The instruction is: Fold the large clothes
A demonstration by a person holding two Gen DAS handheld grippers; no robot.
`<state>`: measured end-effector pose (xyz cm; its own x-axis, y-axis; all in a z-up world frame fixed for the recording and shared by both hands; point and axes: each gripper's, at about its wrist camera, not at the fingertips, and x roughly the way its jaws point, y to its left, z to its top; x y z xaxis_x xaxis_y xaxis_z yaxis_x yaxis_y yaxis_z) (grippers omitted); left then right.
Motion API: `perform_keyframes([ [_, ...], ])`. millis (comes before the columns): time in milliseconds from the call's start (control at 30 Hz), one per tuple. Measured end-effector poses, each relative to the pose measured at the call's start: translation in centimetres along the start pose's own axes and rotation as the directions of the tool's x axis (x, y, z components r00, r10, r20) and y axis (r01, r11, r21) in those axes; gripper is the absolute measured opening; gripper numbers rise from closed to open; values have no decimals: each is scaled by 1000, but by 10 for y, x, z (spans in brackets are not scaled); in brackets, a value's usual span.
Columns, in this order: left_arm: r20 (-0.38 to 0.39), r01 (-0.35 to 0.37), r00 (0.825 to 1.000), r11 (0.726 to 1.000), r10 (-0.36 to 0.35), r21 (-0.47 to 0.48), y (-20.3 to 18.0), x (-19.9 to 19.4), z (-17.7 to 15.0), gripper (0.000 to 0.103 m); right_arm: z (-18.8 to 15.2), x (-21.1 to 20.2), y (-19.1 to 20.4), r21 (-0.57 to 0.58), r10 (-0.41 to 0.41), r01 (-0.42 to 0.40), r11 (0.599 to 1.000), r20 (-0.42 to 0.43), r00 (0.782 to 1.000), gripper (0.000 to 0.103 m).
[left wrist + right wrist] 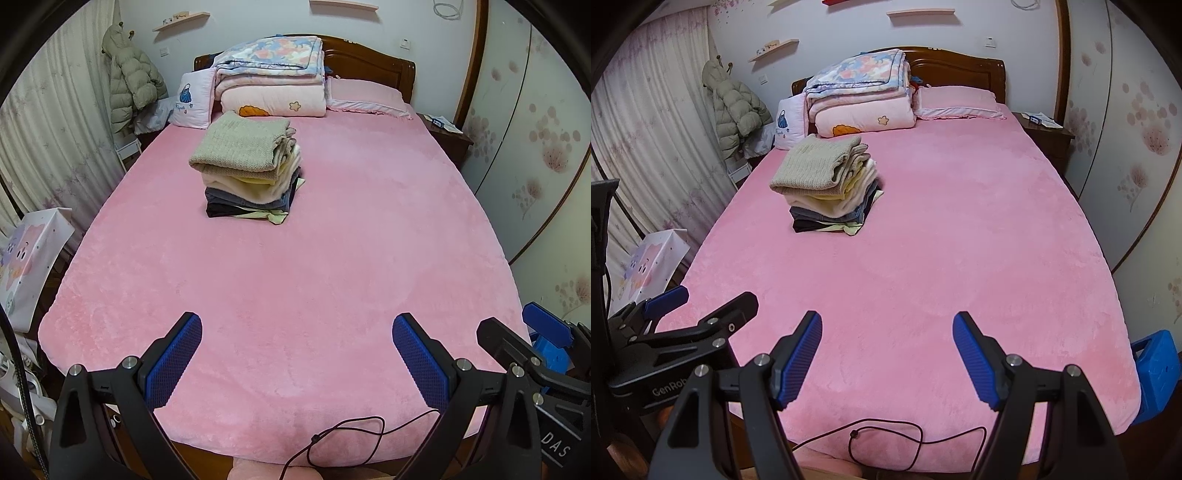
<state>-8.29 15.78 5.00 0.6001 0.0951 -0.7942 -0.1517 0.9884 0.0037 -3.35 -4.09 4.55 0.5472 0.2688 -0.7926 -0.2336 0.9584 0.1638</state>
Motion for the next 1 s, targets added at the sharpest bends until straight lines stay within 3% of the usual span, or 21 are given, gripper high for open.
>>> perform_keyframes([
  [1000,-47,20,999,1000,-19,11,9,17,14,102,6,22,5,28,1,0,1000,-27,1000,74],
])
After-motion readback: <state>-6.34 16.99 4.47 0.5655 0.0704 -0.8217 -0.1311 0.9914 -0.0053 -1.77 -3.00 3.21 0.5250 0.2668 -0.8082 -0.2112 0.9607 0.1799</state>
